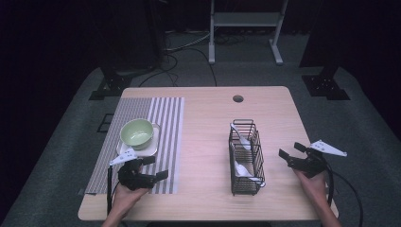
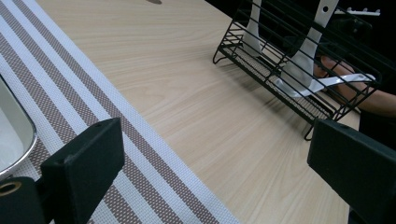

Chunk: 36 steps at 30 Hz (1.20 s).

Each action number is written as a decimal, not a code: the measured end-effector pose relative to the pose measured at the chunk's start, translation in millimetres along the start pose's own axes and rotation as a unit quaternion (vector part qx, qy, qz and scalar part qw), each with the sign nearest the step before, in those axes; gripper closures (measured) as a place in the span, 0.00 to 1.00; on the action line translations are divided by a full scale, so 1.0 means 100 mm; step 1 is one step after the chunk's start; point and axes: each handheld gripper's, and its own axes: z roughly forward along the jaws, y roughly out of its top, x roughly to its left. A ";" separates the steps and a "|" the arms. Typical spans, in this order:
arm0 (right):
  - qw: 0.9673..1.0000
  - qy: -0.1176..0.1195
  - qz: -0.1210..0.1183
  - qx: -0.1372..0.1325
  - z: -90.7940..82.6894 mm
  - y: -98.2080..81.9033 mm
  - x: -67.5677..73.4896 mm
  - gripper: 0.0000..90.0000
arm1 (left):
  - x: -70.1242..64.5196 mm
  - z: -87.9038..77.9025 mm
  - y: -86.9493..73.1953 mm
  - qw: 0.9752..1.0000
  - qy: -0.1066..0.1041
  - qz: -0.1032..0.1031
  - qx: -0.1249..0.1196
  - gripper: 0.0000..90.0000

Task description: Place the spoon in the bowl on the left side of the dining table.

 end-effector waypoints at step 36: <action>1.000 -0.002 0.009 0.009 0.02 0.01 -0.02 0.14 | -0.20 0.31 0.24 0.999 -0.041 0.021 0.014 0.03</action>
